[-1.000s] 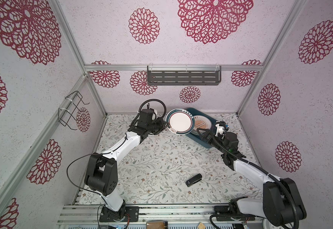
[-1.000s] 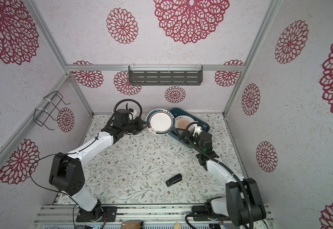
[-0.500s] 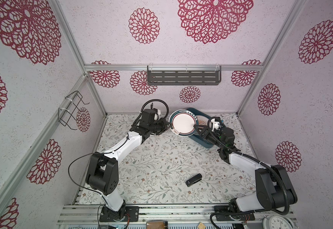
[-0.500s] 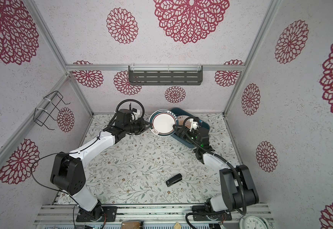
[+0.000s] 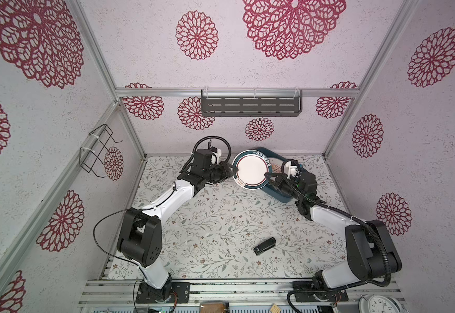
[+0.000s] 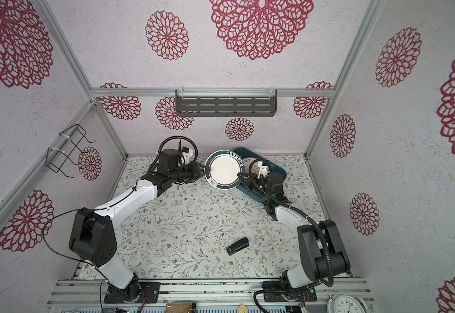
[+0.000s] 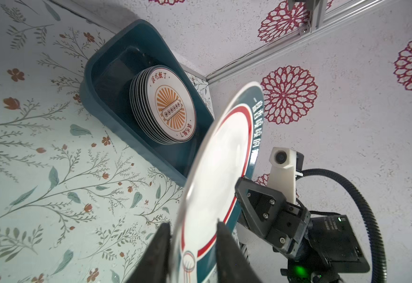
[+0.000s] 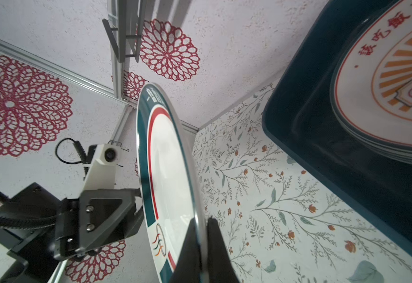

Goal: Place the plates into the plastic bin on the countertop
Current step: 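Lower the plate flat onto the stack with the right gripper while the left releases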

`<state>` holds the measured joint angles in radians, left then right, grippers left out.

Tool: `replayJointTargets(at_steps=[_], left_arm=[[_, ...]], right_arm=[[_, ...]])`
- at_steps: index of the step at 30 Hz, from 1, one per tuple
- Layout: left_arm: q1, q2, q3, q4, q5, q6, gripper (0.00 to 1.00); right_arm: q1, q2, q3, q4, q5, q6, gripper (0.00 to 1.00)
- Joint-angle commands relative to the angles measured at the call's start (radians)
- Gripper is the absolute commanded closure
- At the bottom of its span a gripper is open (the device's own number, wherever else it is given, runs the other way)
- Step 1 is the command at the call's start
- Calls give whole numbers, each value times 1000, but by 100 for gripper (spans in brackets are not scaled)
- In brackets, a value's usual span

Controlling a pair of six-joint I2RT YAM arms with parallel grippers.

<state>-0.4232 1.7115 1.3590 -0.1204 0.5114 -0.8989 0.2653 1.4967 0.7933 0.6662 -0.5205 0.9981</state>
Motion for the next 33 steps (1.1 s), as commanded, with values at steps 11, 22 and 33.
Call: replayJointTargets(at_steps=[11, 22, 33], left_arm=[[1, -104, -75, 13, -224, 175, 10], [-3, -336, -351, 262, -520, 275, 0], [-35, -345, -455, 365, -563, 225, 3]], right_arm=[[6, -37, 46, -169, 126, -54, 100], [-53, -37, 37, -177, 196, -25, 100], [-139, 171, 245, -310, 287, -32, 100]])
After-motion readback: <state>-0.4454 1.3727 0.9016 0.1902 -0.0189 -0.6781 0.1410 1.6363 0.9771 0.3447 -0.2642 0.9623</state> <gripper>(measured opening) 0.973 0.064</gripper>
